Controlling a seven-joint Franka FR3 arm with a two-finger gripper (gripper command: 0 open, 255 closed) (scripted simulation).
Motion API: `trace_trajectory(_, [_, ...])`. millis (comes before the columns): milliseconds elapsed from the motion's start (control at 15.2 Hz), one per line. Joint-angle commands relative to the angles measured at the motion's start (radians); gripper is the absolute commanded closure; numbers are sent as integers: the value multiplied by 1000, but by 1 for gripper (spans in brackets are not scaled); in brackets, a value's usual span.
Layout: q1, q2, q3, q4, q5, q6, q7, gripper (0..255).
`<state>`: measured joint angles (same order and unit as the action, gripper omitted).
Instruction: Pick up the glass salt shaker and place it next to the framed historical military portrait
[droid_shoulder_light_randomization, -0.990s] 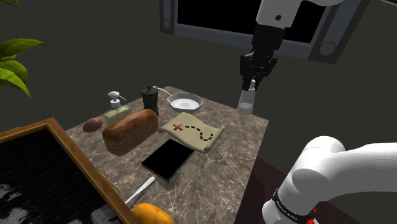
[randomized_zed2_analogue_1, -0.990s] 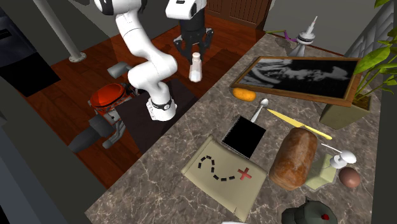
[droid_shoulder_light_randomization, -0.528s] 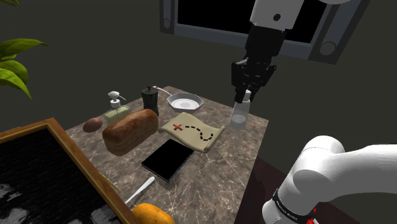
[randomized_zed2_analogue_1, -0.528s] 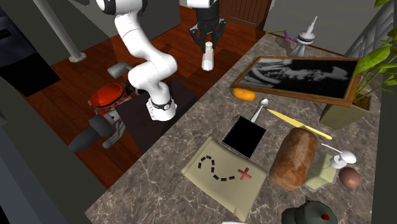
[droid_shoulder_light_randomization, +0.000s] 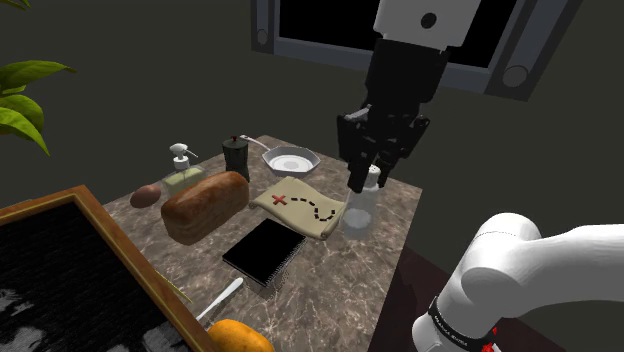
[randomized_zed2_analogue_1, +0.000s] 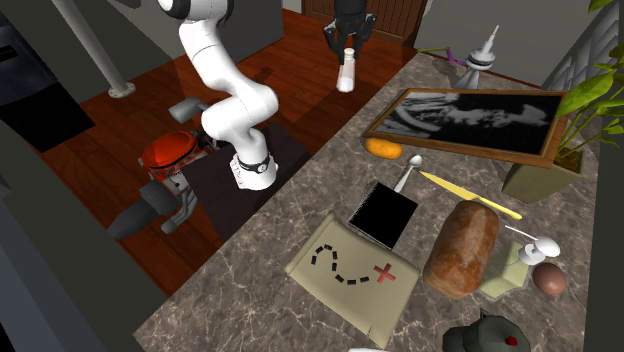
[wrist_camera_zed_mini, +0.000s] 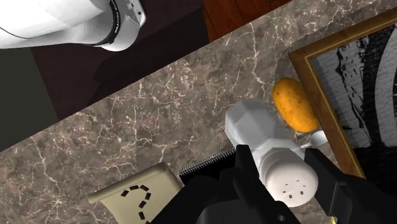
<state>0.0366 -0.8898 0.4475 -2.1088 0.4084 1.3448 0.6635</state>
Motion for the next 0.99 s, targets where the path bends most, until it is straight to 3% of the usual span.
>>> trace_trajectory(0, [0, 13, 49, 33, 32, -1, 53, 255])
trace_trajectory(660, [-58, 128, 313, 232, 139, 33, 289, 255])
trace_trajectory(924, [-45, 100, 321, 163, 155, 75, 276, 255])
